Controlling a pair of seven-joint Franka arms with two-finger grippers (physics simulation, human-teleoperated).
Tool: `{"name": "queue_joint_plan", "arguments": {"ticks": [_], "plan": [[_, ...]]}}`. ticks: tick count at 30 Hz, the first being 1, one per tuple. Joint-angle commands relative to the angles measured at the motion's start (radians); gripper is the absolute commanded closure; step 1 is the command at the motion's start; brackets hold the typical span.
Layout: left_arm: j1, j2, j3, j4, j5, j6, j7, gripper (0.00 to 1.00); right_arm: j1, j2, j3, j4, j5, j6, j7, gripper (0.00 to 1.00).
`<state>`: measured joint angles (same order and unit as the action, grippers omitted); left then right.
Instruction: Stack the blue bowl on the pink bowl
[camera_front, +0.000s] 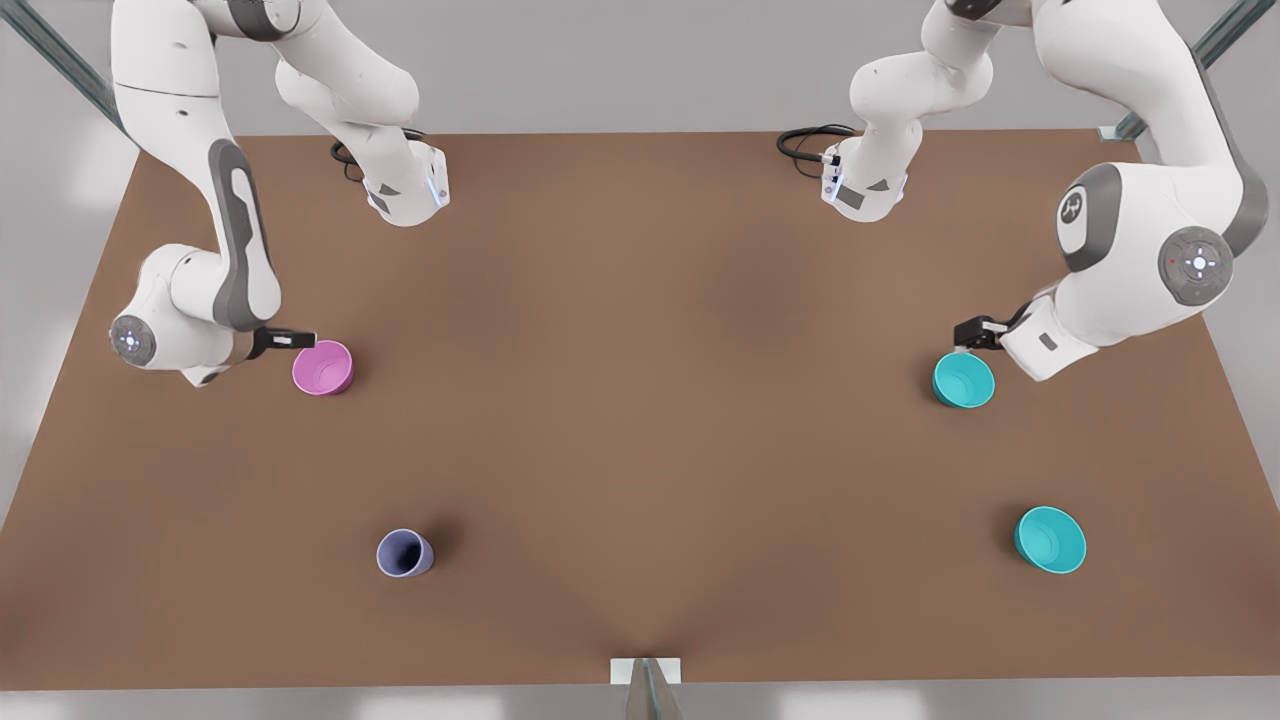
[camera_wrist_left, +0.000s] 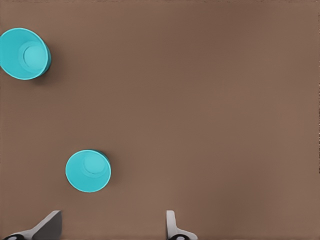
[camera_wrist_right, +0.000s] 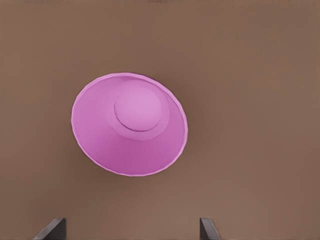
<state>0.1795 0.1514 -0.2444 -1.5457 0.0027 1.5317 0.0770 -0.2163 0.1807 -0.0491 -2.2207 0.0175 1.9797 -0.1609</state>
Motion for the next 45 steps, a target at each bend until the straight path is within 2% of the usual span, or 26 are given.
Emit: {"name": "queue_joint_plan", "arguments": {"ticks": [1, 4, 14, 21, 22, 23, 24, 31, 35, 37, 39, 42, 44, 45], "plan": [[0.000, -0.001, -0.001, 0.006, -0.001, -0.005, 0.009, 0.00, 0.005, 0.029, 0.000, -0.022, 0.055, 0.432, -0.037, 0.00], [-0.002, 0.002, -0.001, 0.009, -0.001, -0.004, 0.009, 0.00, 0.003, 0.083, 0.002, -0.025, 0.058, 0.487, -0.037, 0.00], [-0.031, 0.027, -0.001, 0.007, -0.013, -0.019, 0.006, 0.00, -0.064, 0.079, 0.006, -0.146, 0.079, 0.484, -0.111, 0.00], [-0.031, 0.027, -0.001, 0.007, -0.012, -0.034, 0.001, 0.00, -0.064, 0.117, 0.006, -0.155, 0.136, 0.482, -0.137, 0.00], [-0.018, 0.027, 0.001, 0.007, -0.015, -0.041, 0.003, 0.00, -0.064, 0.122, 0.006, -0.154, 0.134, 0.481, -0.152, 0.30], [-0.020, 0.027, -0.001, 0.007, -0.013, -0.059, 0.003, 0.00, -0.064, 0.126, 0.006, -0.152, 0.136, 0.479, -0.170, 0.66], [-0.020, 0.027, -0.001, 0.007, -0.013, -0.062, 0.001, 0.00, -0.064, 0.128, 0.008, -0.149, 0.136, 0.478, -0.170, 0.78], [-0.020, 0.028, -0.001, 0.007, -0.013, -0.061, 0.006, 0.00, -0.058, 0.122, 0.017, -0.108, 0.159, 0.424, -0.161, 0.79], [-0.017, 0.027, -0.001, 0.009, -0.013, -0.064, 0.006, 0.00, -0.022, 0.112, 0.202, -0.100, 0.328, 0.426, -0.100, 0.79], [-0.017, 0.027, -0.001, 0.027, -0.012, -0.084, 0.004, 0.00, 0.198, 0.126, 0.210, -0.025, 0.423, 0.432, 0.087, 0.79], [-0.009, 0.027, 0.001, 0.035, -0.010, -0.084, 0.006, 0.00, 0.420, 0.217, 0.209, 0.130, 0.516, 0.441, 0.335, 0.79], [-0.006, 0.031, 0.001, 0.035, -0.012, -0.084, 0.006, 0.00, 0.646, 0.405, 0.201, 0.455, 0.506, 0.447, 0.783, 0.79], [-0.003, 0.054, 0.001, 0.035, -0.015, -0.084, 0.004, 0.00, 0.764, 0.576, 0.173, 0.714, 0.381, 0.445, 1.080, 0.79], [0.001, 0.056, 0.001, 0.033, -0.017, -0.084, 0.003, 0.00, 0.787, 0.612, 0.173, 0.763, 0.334, 0.432, 1.147, 0.79]]}}
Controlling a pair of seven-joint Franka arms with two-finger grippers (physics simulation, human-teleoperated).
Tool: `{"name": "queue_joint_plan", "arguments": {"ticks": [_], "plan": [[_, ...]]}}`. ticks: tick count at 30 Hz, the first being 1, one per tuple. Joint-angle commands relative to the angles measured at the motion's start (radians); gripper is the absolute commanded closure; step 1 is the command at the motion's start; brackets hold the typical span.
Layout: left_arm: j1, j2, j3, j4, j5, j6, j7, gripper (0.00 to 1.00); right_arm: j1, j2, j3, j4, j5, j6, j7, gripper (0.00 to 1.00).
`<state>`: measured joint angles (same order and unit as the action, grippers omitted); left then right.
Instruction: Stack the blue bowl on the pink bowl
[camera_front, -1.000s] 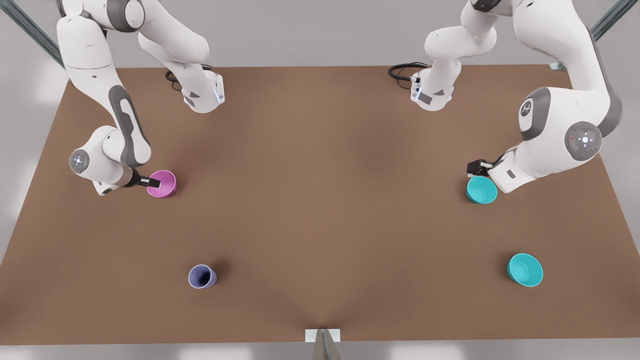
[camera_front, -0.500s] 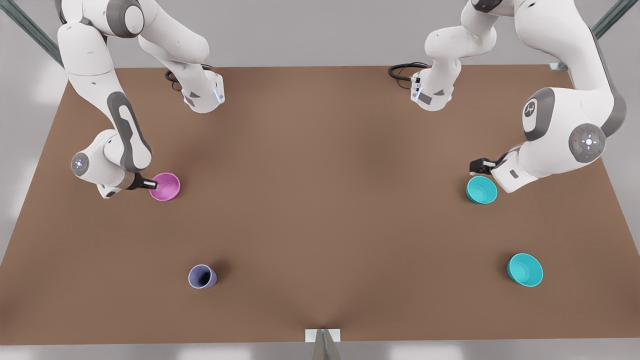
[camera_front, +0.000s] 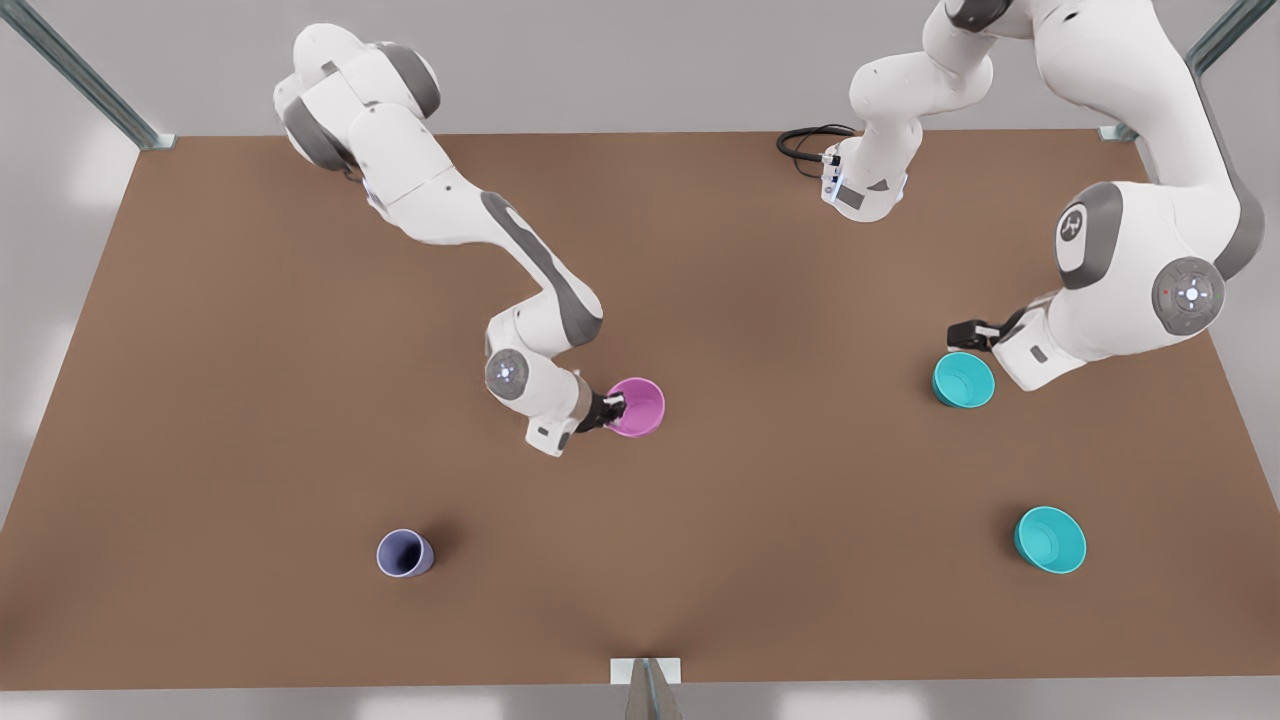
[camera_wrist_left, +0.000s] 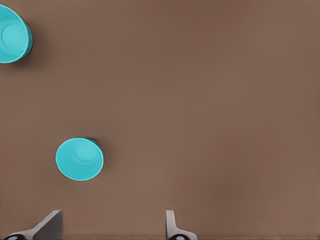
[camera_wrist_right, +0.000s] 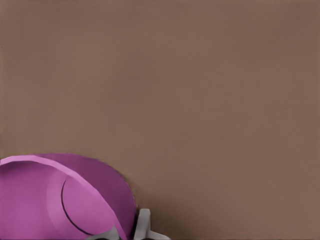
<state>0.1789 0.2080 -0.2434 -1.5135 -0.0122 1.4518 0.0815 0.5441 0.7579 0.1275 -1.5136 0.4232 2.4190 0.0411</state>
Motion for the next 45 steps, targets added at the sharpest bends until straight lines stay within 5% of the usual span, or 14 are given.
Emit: {"name": "queue_joint_plan", "arguments": {"ticks": [1, 6, 8, 9, 11, 16, 20, 23, 26, 27, 29, 32, 40, 45], "plan": [[0.005, 0.019, -0.001, -0.002, -0.003, -0.036, -0.003, 0.00, 0.046, 0.081, -0.002, 0.110, -0.113, -0.008, 1.013, 0.79], [0.143, 0.113, 0.009, -0.019, -0.037, 0.059, 0.006, 0.00, 0.074, 0.150, -0.003, 0.161, -0.116, -0.008, 1.027, 0.79], [0.080, 0.117, 0.208, -0.128, -0.052, 0.176, 0.107, 0.00, 0.074, 0.163, -0.003, 0.168, -0.115, -0.008, 1.027, 0.79], [0.042, 0.116, 0.320, -0.221, -0.080, 0.284, 0.271, 0.00, 0.074, 0.164, -0.005, 0.171, -0.118, -0.006, 1.027, 0.00], [0.001, 0.123, 0.464, -0.385, -0.238, 0.462, 0.527, 0.00, 0.074, 0.158, -0.008, 0.181, -0.132, -0.008, 1.027, 0.00], [0.010, 0.217, 0.489, -0.448, -0.273, 0.616, 0.655, 0.00, -0.067, 0.069, 0.000, 0.240, -0.136, -0.201, 0.925, 0.00], [0.007, 0.231, 0.492, -0.524, -0.339, 0.679, 0.735, 0.00, -0.404, -0.097, -0.002, 0.253, -0.354, -0.713, 0.219, 0.00], [0.002, 0.232, 0.492, -0.562, -0.339, 0.679, 0.736, 0.00, -0.607, -0.242, -0.008, 0.237, -0.423, -0.893, -0.196, 0.00], [0.002, 0.257, 0.492, -0.562, -0.339, 0.679, 0.735, 0.00, -0.636, -0.390, -0.008, 0.234, -0.514, -1.006, -0.233, 0.00], [0.002, 0.264, 0.492, -0.562, -0.353, 0.680, 0.735, 0.08, -0.636, -0.437, -0.003, 0.248, -0.511, -1.072, -0.225, 0.00], [0.002, 0.264, 0.490, -0.562, -0.367, 0.680, 0.735, 0.58, -0.625, -0.471, -0.006, 0.337, -0.503, -1.160, -0.219, 0.00], [0.001, 0.275, 0.490, -0.562, -0.437, 0.677, 0.735, 0.75, -0.624, -0.620, -0.006, 0.155, -0.459, -1.075, -0.162, 0.00], [-0.120, 0.101, 0.490, -0.557, -0.430, 0.619, 0.612, 0.79, -0.619, -0.563, -0.005, 0.162, -0.460, -1.051, -0.159, 0.00], [-0.590, 0.070, 0.409, -0.473, -0.419, 0.579, -0.118, 0.79, -0.621, -0.558, -0.005, 0.162, -0.460, -1.051, -0.159, 0.00]]}}
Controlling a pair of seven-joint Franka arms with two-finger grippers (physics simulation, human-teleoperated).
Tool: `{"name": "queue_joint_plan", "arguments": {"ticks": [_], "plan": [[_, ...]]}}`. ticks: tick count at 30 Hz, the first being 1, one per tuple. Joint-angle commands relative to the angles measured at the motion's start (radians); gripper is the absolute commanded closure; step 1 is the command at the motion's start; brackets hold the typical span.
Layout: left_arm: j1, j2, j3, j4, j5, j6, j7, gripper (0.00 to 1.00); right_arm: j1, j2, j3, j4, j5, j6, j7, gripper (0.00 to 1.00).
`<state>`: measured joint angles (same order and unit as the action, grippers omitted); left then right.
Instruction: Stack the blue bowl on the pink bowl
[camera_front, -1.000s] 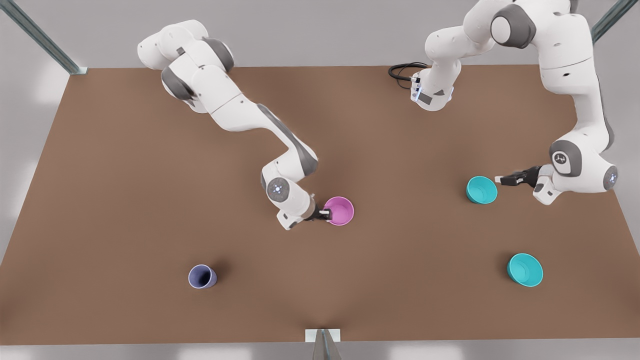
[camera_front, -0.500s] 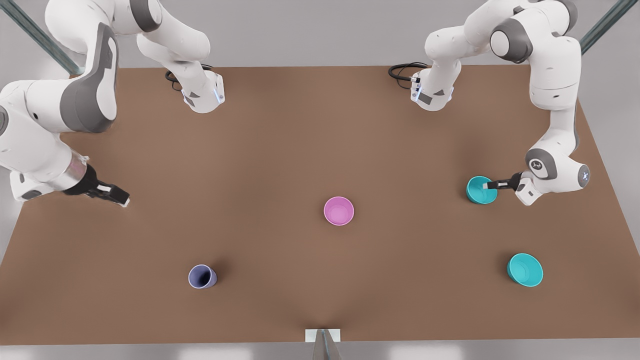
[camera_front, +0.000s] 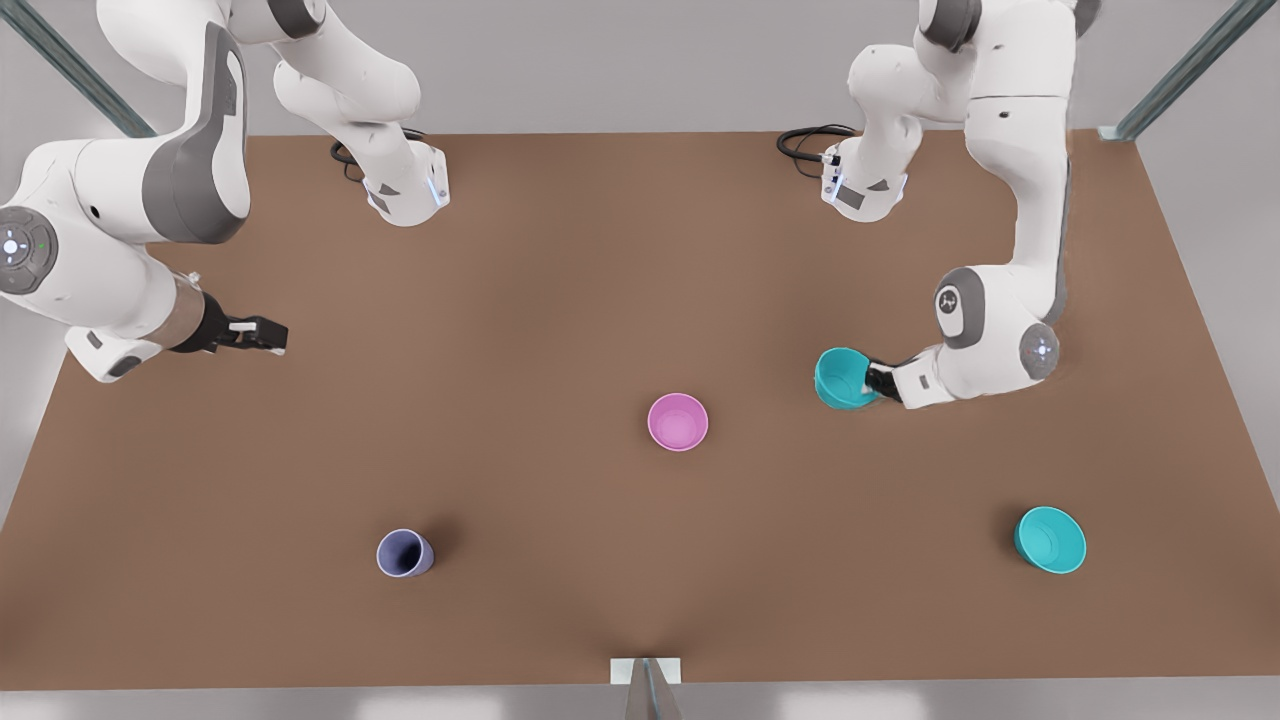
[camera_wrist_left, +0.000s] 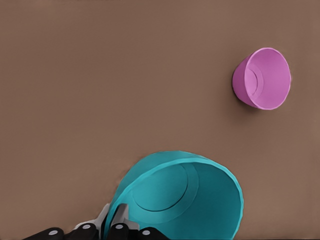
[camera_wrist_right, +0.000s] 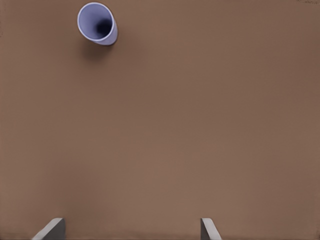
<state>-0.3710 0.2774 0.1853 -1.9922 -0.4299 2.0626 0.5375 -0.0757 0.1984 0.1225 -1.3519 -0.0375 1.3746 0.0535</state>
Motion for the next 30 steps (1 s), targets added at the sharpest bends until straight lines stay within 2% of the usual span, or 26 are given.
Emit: {"name": "queue_joint_plan", "arguments": {"ticks": [1, 4, 7, 10, 30], "plan": [[-0.101, 0.054, -0.027, 0.075, -0.001, -0.032, -0.646, 0.79, -0.001, 0.001, 0.000, 0.000, 0.001, -0.005, -0.172, 0.00], [-0.212, 0.150, -0.027, 0.196, -0.001, -0.032, -0.813, 0.79, -0.003, 0.009, 0.000, 0.000, 0.004, 0.001, -0.173, 0.00], [-0.330, 0.319, -0.027, 0.409, 0.017, -0.033, -1.064, 0.79, -0.003, 0.013, 0.000, 0.000, 0.004, 0.001, -0.173, 0.00], [-0.318, 0.405, -0.027, 0.533, 0.031, -0.033, -1.097, 0.79, -0.003, 0.018, 0.000, 0.000, 0.007, 0.001, -0.172, 0.00], [-0.281, 0.462, -0.044, 0.529, 0.033, -0.052, -1.062, 0.79, -0.006, 0.053, -0.001, 0.011, 0.033, 0.017, -0.176, 0.00]]}}
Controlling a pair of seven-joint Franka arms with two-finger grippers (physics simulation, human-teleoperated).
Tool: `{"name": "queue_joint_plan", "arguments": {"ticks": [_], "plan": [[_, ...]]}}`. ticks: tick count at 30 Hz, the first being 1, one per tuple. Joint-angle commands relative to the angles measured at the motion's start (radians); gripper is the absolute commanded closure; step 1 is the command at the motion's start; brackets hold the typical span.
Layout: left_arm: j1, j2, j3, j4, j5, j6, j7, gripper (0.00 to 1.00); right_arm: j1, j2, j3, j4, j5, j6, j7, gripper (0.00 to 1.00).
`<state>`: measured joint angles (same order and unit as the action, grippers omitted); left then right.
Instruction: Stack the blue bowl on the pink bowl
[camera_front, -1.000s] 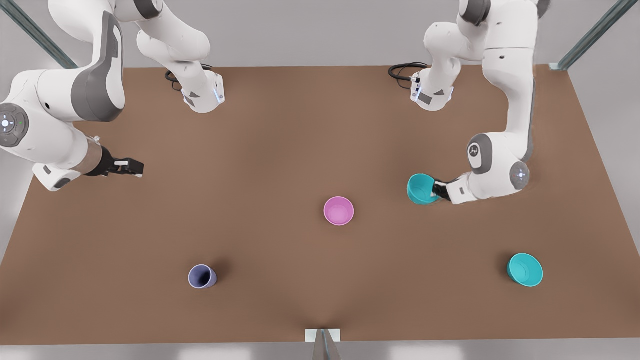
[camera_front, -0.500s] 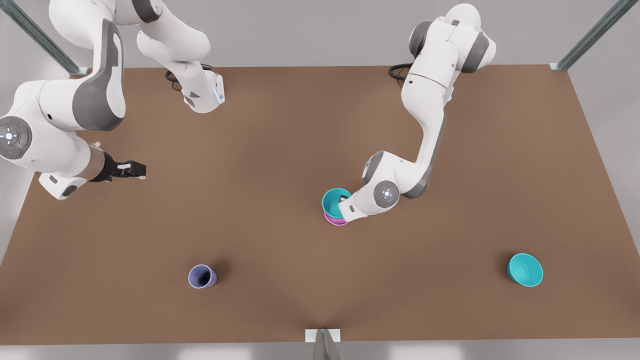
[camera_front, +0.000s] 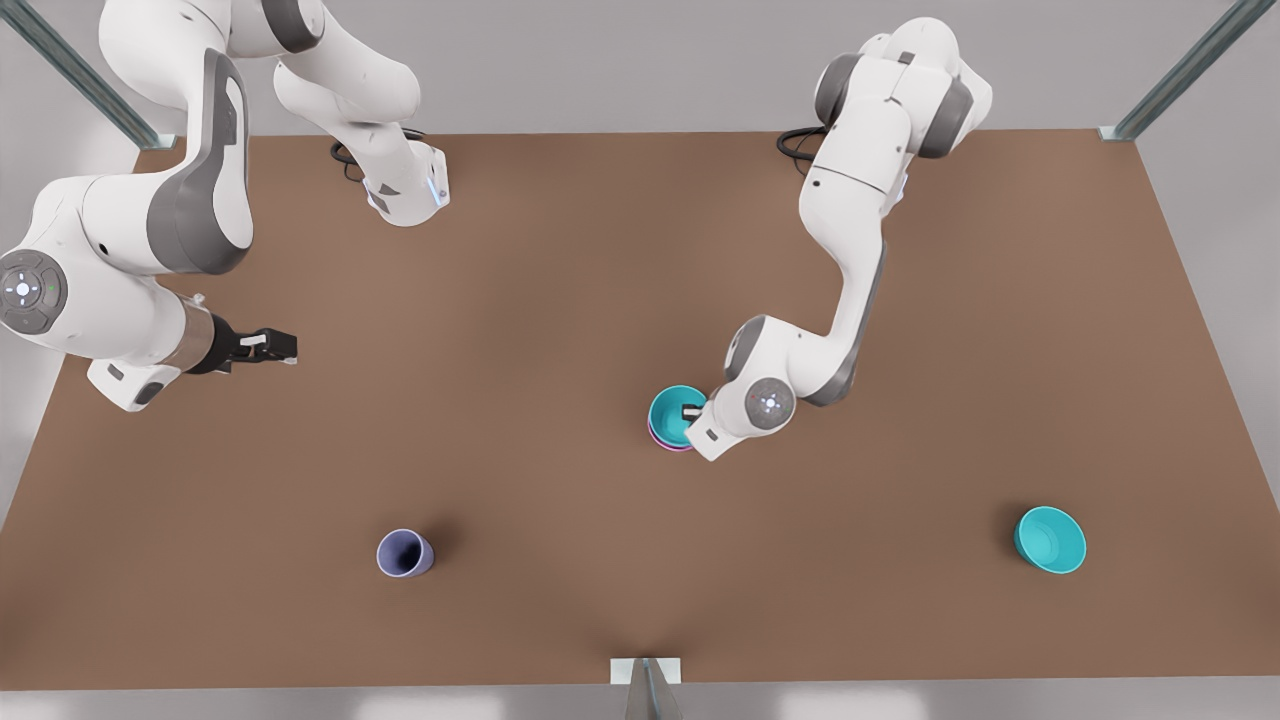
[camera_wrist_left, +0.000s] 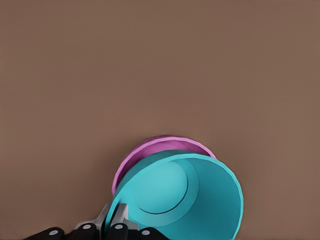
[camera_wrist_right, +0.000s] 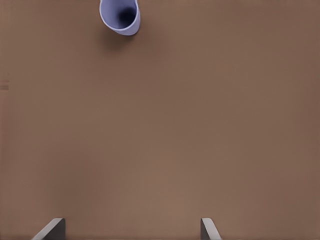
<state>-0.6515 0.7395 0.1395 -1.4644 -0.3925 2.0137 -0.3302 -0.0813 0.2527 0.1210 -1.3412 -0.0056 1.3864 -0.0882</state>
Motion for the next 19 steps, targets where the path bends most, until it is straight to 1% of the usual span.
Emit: {"name": "queue_joint_plan", "arguments": {"ticks": [1, 2, 3, 4, 5, 6, 7, 8, 9, 10, 11, 13, 14, 15, 19], "plan": [[0.001, 0.003, -0.009, -0.001, -0.005, -0.003, -0.194, 0.79, 0.000, -0.001, 0.000, 0.000, 0.001, 0.005, -0.035, 0.00], [0.003, 0.003, -0.011, -0.002, -0.005, -0.003, -0.194, 0.79, 0.000, -0.001, 0.000, 0.000, 0.001, 0.005, -0.035, 0.00], [0.003, 0.001, -0.011, -0.001, -0.005, -0.004, -0.196, 0.71, 0.000, -0.001, 0.000, -0.001, 0.001, 0.005, -0.035, 0.00], [0.006, 0.001, -0.011, -0.001, -0.005, -0.004, -0.196, 0.21, 0.000, -0.001, 0.000, -0.001, 0.001, 0.005, -0.035, 0.00], [0.023, -0.003, -0.011, -0.001, -0.005, -0.018, -0.194, 0.00, 0.000, -0.001, 0.000, -0.001, 0.001, 0.006, -0.035, 0.00], [0.038, -0.011, -0.011, 0.007, -0.003, -0.070, -0.190, 0.00, 0.000, -0.001, 0.000, -0.001, 0.001, 0.006, -0.035, 0.00], [0.087, -0.045, -0.008, 0.082, 0.007, -0.251, -0.173, 0.00, 0.000, -0.001, 0.000, -0.001, 0.001, 0.006, -0.035, 0.00], [0.145, -0.075, 0.018, 0.205, 0.064, -0.474, -0.145, 0.00, 0.000, -0.001, 0.000, -0.001, 0.001, 0.006, -0.035, 0.00], [0.225, -0.133, 0.023, 0.317, 0.170, -0.647, -0.113, 0.00, 0.000, -0.001, 0.000, -0.001, 0.001, 0.006, -0.035, 0.00], [0.312, -0.227, 0.025, 0.374, 0.216, -0.742, -0.035, 0.00, 0.000, -0.001, 0.000, -0.001, 0.001, 0.006, -0.035, 0.00], [0.375, -0.308, 0.023, 0.374, 0.245, -0.774, 0.103, 0.00, 0.000, -0.001, 0.000, -0.001, 0.001, 0.006, -0.035, 0.00], [0.392, -0.348, 0.000, 0.372, 0.425, -0.810, 0.362, 0.00, 0.000, -0.001, 0.000, -0.001, 0.001, 0.006, -0.035, 0.00], [0.435, -0.469, -0.038, 0.233, 0.417, -0.713, 0.359, 0.00, 0.000, -0.001, 0.000, -0.001, 0.001, 0.006, -0.035, 0.00], [0.446, -0.531, -0.060, 0.168, 0.406, -0.661, 0.358, 0.00, 0.000, -0.001, 0.000, 0.000, 0.001, 0.006, -0.035, 0.00], [0.441, -0.526, -0.058, 0.182, 0.408, -0.707, 0.358, 0.00, 0.000, -0.001, 0.000, -0.001, -0.001, 0.006, -0.035, 0.00]]}}
